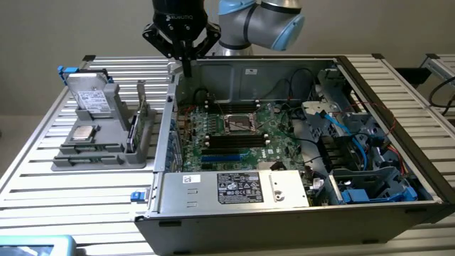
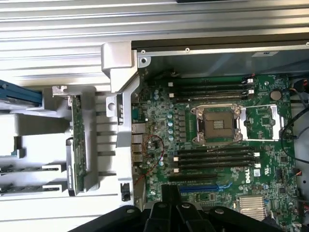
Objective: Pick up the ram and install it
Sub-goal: 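Reach for the ram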
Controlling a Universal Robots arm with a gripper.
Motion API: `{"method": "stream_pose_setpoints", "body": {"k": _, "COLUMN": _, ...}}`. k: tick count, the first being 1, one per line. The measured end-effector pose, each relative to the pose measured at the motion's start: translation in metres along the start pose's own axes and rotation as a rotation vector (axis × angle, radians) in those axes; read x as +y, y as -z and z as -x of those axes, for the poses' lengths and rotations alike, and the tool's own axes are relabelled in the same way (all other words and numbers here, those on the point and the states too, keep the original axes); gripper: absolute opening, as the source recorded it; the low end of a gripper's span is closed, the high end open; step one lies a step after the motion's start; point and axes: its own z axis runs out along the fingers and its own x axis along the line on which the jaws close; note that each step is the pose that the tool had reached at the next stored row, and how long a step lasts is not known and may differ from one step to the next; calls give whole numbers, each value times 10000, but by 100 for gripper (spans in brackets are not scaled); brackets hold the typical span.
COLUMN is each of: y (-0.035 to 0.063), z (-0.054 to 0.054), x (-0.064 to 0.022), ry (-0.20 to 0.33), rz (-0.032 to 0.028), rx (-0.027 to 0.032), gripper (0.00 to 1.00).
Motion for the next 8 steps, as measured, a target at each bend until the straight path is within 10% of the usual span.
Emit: {"method": "stream_pose_setpoints", "body": {"k": 8, "y": -2, "z": -324, "x": -23, "ry": -1, "rz": -1, "rx": 0, "gripper": 11}}
